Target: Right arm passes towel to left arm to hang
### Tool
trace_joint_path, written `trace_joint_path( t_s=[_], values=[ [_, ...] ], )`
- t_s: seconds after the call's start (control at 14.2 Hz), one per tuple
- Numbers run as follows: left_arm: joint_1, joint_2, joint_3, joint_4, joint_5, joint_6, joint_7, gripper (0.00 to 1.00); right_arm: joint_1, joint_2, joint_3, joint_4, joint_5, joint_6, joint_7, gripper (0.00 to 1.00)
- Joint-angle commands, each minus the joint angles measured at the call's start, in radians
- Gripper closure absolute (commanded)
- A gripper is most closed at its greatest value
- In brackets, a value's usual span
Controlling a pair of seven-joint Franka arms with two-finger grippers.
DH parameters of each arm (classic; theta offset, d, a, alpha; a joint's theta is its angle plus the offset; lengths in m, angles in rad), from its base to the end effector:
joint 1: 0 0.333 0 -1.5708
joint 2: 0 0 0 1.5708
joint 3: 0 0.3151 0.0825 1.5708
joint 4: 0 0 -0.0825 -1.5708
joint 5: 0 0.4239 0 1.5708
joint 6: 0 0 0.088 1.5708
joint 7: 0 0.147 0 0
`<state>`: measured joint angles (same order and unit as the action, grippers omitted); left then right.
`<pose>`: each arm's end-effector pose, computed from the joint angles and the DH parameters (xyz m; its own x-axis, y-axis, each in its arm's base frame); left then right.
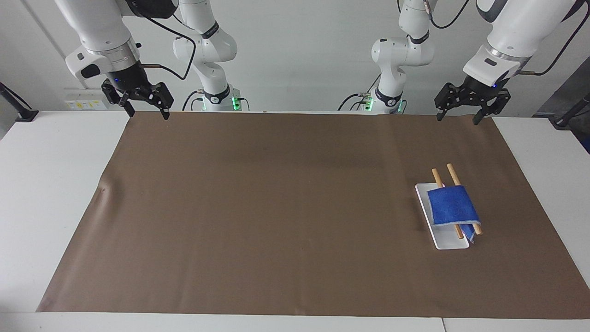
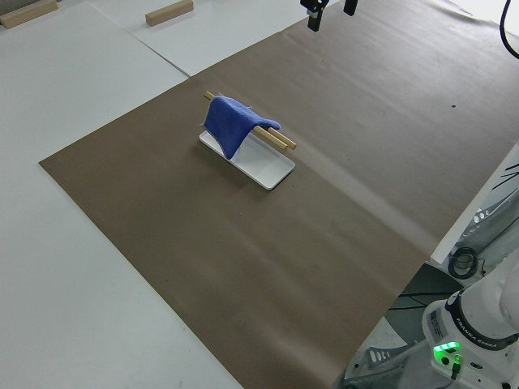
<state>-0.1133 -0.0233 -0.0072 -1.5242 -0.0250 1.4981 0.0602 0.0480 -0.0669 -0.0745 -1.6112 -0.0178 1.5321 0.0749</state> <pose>0.5752 -0.0735 0.6146 0.9834 -0.1815 -0.0013 -0.1814 -0.9831 0.0249 0.5688 -0.0190 0.5985 0.9948 -0.1017 -0.0114 -0.1015 -0.9947 0.0137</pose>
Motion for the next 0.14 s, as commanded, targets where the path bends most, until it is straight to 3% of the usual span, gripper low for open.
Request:
trace_joint_path(
  t_s=[0.0, 0.07],
  values=[
    [-0.008, -0.006, 0.013, 0.004, -0.003, -0.019, -0.014, 0.0, -0.013, -0.019, 0.004, -0.027, 0.016, 0.02, -0.015, 0.0],
    [-0.008, -0.004, 0.013, 0.006, 0.0, -0.015, -0.016, 0.0, -0.013, -0.019, 0.004, -0.027, 0.016, 0.022, -0.015, 0.0]
  ],
)
